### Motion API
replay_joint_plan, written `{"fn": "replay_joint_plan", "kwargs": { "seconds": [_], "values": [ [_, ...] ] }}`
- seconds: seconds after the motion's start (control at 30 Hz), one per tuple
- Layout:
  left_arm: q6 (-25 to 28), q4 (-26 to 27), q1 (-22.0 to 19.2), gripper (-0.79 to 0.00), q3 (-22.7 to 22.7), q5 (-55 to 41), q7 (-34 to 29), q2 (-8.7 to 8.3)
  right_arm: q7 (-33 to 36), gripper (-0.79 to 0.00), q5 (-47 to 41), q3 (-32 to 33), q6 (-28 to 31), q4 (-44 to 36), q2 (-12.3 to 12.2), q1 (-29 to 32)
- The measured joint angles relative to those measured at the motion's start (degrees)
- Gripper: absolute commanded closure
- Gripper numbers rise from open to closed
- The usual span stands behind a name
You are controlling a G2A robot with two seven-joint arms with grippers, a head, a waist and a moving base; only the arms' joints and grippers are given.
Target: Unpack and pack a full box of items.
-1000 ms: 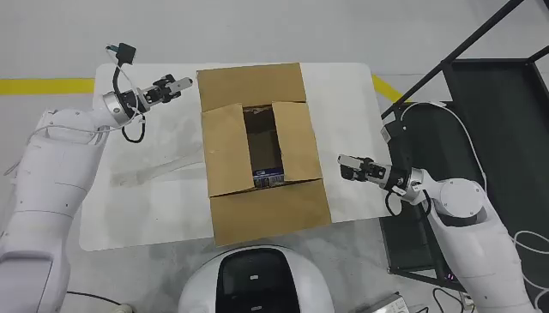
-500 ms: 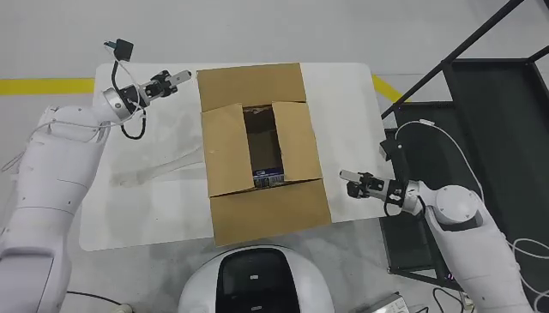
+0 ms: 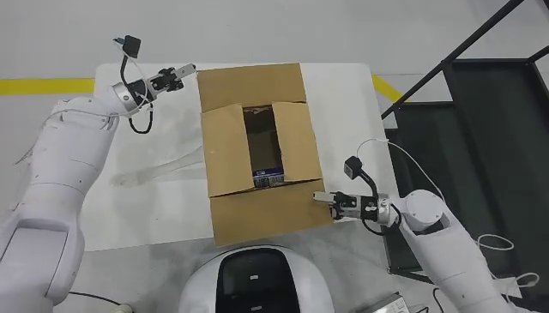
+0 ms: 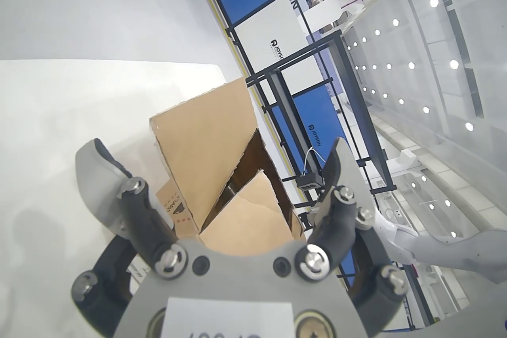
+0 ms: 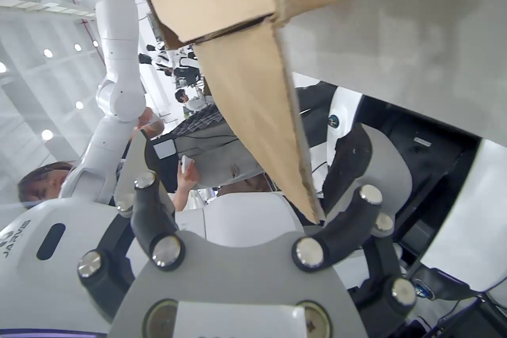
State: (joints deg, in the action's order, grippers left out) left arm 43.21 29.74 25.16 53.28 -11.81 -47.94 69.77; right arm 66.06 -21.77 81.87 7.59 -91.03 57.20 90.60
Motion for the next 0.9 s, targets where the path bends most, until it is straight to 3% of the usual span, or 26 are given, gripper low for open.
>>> {"fn": "replay_joint_plan", "kwargs": {
  "seconds": [0.27, 0.43, 0.9],
  "values": [
    [-0.6, -6.0, -2.2, -0.785, -1.9, -2.6, -2.8, 2.63, 1.9, -0.785, -14.1, 2.4, -3.1, -4.3, 0.0, 1.8],
    [-0.8, -8.5, -2.7, -0.785, -2.9, -3.8, -3.8, 4.27, -1.2, -0.785, -22.1, 3.4, -4.9, -6.1, 0.4, 1.7],
    [-2.1, -13.3, -4.4, -0.785, -3.8, -8.2, -4.6, 8.79, -7.6, -0.785, -24.2, 5.6, -4.4, -7.5, 0.6, 2.0]
  ]
}}
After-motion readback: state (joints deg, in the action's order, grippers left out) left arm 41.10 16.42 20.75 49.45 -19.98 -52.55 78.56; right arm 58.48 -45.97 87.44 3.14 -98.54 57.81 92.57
